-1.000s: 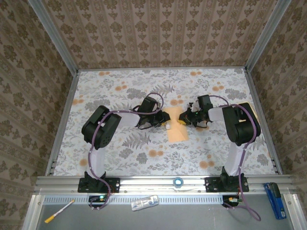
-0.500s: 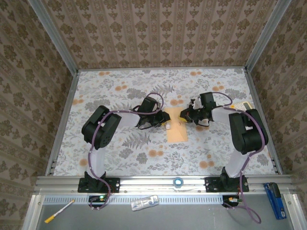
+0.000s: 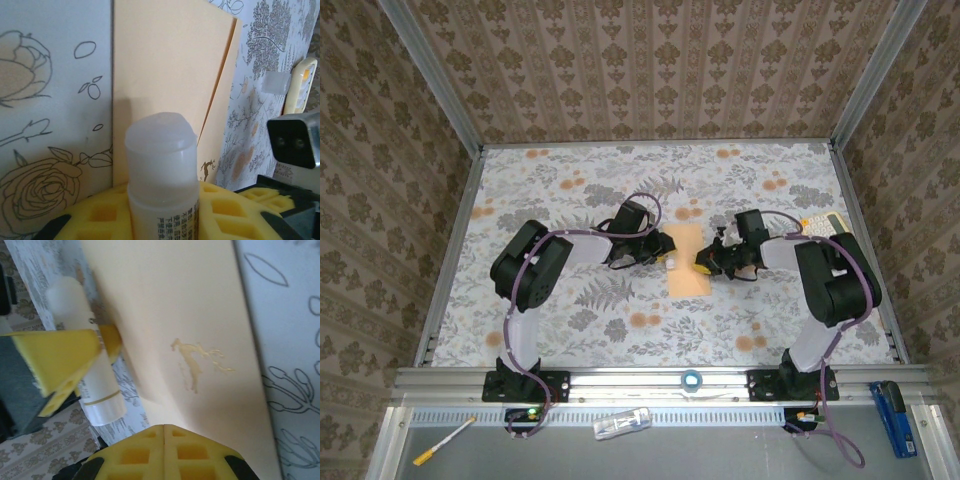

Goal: Place the letter into the envelope and seal it

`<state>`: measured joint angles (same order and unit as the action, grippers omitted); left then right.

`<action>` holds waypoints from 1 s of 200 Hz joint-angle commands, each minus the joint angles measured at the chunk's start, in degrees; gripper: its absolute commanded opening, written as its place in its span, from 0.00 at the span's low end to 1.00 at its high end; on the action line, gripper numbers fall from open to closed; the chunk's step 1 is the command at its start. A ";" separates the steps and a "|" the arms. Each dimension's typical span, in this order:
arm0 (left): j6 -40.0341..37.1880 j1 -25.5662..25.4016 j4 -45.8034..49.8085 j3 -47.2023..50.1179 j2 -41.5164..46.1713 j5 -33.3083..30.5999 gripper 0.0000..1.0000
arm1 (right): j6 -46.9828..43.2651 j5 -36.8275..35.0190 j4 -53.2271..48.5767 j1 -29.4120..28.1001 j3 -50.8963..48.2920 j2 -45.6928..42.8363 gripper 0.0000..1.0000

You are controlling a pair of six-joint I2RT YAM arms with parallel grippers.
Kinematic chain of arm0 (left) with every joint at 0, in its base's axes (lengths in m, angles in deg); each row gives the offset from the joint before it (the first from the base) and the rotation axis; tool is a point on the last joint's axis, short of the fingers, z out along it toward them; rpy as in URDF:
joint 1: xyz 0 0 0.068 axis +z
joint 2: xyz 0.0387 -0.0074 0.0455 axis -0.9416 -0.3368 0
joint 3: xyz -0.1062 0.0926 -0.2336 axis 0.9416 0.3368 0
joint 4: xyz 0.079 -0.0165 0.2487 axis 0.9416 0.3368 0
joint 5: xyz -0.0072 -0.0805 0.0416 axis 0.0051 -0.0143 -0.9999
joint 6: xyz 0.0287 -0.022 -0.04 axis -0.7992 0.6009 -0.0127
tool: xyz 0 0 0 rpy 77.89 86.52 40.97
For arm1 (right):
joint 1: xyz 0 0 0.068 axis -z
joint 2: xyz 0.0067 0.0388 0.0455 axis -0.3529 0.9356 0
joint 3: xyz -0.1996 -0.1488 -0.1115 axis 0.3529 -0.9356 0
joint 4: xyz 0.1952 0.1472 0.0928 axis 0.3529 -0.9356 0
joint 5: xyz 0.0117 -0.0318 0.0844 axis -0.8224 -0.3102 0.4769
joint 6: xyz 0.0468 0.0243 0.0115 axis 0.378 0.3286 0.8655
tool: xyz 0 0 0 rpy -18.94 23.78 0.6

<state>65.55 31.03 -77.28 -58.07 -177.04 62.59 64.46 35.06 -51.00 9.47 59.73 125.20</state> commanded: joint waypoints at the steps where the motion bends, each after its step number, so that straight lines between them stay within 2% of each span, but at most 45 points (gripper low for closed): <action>1: -1.86 0.09 2.37 -1.80 -0.60 1.01 0.05 | 0.73 0.25 2.12 -0.31 -1.36 1.63 0.05; 200: -1.46 -0.13 0.23 0.01 0.07 0.93 0.05 | 0.10 -1.75 3.11 -0.13 -2.93 2.84 0.05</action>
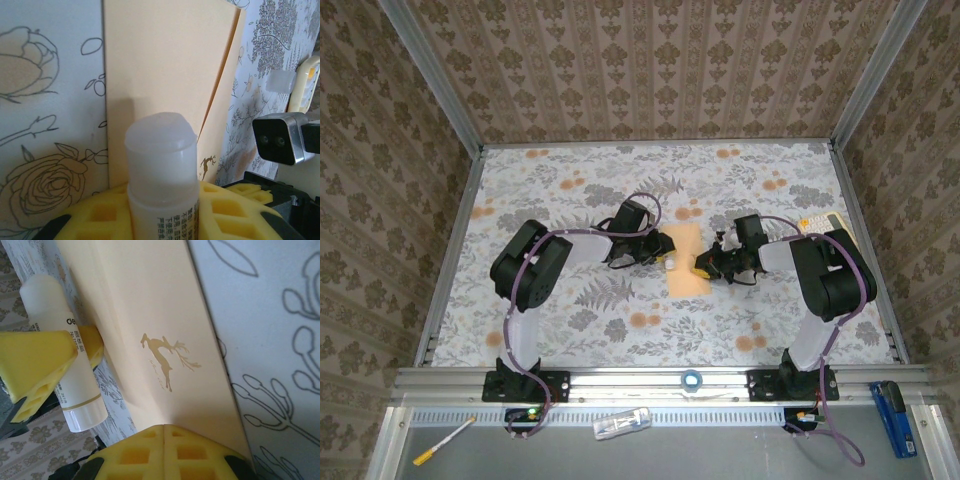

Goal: Place the letter into the envelope and seal it

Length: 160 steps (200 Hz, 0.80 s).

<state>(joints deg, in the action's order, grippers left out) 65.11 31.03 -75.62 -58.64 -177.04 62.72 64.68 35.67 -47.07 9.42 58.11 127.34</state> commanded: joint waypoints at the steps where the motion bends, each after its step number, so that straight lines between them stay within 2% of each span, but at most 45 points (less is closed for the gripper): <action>1: -1.03 -0.07 -1.45 0.56 0.09 0.80 0.05 | -0.12 -2.36 -0.91 -0.05 -1.28 0.62 0.05; 101: -4.58 0.20 -0.07 -0.82 2.20 1.57 0.05 | -2.32 -4.00 -10.44 0.06 6.05 -7.18 0.06; 134: -7.30 0.54 1.99 -1.67 3.76 1.38 0.05 | -3.22 -4.38 -12.36 0.36 7.98 -7.81 0.08; 160: -8.37 0.88 1.70 -1.32 5.04 1.94 0.05 | -4.48 -4.64 -14.63 1.27 10.03 -8.14 0.14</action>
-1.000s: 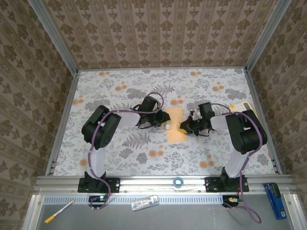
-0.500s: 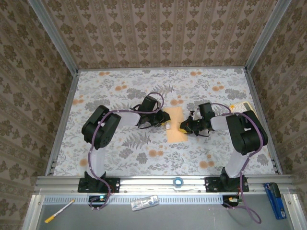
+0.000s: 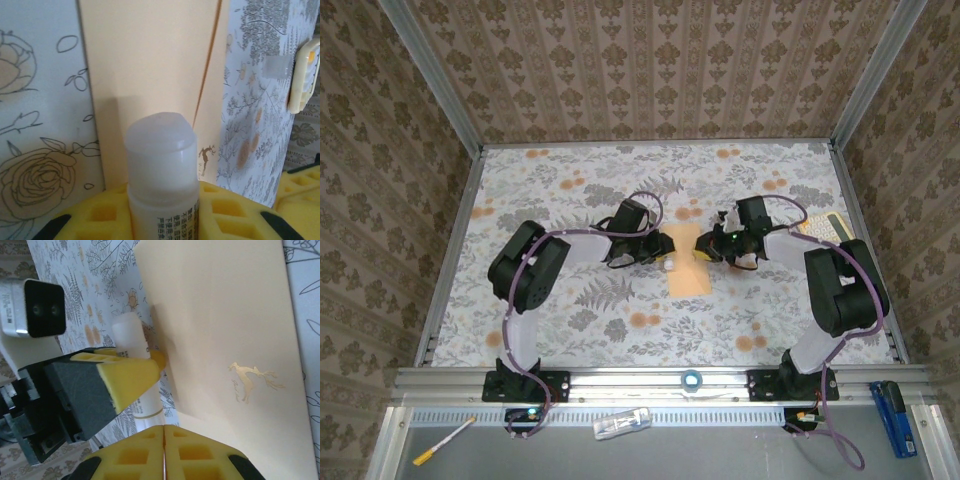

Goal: Place the letter into the envelope and seal it

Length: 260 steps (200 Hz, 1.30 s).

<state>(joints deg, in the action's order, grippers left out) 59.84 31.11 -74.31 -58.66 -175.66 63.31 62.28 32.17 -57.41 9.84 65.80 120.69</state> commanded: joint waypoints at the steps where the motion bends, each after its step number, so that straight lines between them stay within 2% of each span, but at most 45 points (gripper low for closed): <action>1: -3.12 0.79 0.38 -1.29 3.70 1.35 0.05 | -2.14 -1.15 -4.41 0.92 2.41 -1.54 0.14; 105: -12.20 2.10 2.49 -1.28 9.42 3.06 0.05 | -5.27 -0.69 -9.95 6.20 7.56 -3.87 0.19; 207: -19.80 3.08 3.62 -1.16 13.89 5.11 0.05 | -5.36 -0.98 -9.98 7.57 9.61 -4.00 0.26; 224: -22.24 3.04 3.59 -1.04 15.15 5.07 0.06 | -5.61 -0.67 -9.96 7.56 9.77 -4.02 0.32; 236: -24.83 3.06 4.25 -1.10 16.42 4.24 0.06 | -6.41 0.00 -10.61 7.59 10.34 -3.96 0.40; 242: -26.20 3.07 4.94 -1.26 17.19 3.72 0.06 | -7.03 0.54 -11.04 7.58 10.68 -3.93 0.46; 249: -27.33 3.14 5.82 -1.48 17.95 3.18 0.06 | -7.94 0.95 -11.70 7.58 11.06 -3.94 0.58; 260: -26.17 4.02 5.79 -1.79 18.78 3.40 0.05 | -9.28 1.04 -12.70 7.58 11.61 -4.29 0.71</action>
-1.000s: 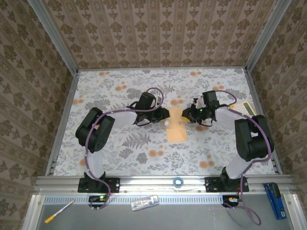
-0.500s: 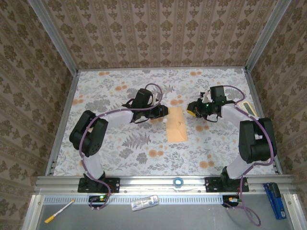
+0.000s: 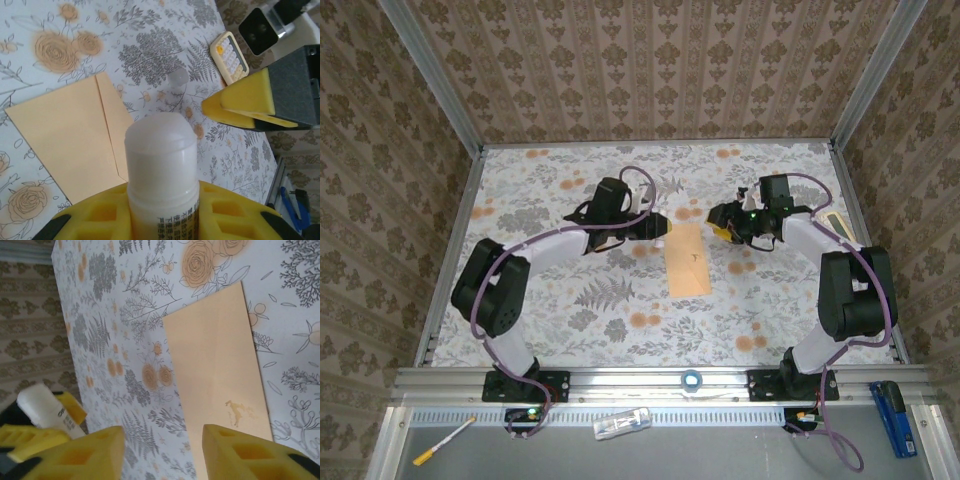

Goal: Place the letter into the envelope and seal it

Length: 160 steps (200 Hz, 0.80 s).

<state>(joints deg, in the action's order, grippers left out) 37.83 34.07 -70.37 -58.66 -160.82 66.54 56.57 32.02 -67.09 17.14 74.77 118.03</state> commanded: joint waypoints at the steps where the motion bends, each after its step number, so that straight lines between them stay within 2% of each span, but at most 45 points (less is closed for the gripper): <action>1: -3.98 1.17 1.70 -1.76 3.98 0.28 0.05 | -3.73 1.20 -3.07 0.28 2.70 -1.72 0.71; 21: 1.76 3.17 -4.57 -1.26 4.99 4.67 0.05 | -5.38 4.62 -2.15 0.28 3.31 -2.82 0.80; 31: 3.56 3.59 -7.94 -1.20 5.66 6.59 0.05 | -5.32 8.13 0.24 0.28 3.29 -3.49 0.91; 41: 4.68 3.86 -9.95 -1.46 6.30 8.17 0.05 | -4.13 12.98 4.76 0.28 2.71 -4.13 0.93; 67: 13.22 5.14 -19.30 -2.39 6.12 14.38 0.05 | 1.43 22.48 16.99 0.12 1.71 -5.47 0.94; 88: 19.63 5.75 -26.69 -2.72 5.64 16.41 0.06 | 1.63 25.32 19.03 -0.65 3.16 -6.27 0.95; 113: 22.36 5.79 -27.73 -3.88 5.60 16.11 0.06 | 1.05 26.40 18.90 -2.97 6.03 -6.47 0.94; 160: 28.00 5.75 -32.63 -3.70 4.71 14.35 0.06 | 0.84 24.28 18.39 -7.53 9.77 -6.44 0.86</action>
<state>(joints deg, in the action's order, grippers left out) 60.72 39.62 -96.56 -60.95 -156.25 80.34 57.40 55.04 -50.02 11.45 82.31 113.09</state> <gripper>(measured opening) 0.256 0.868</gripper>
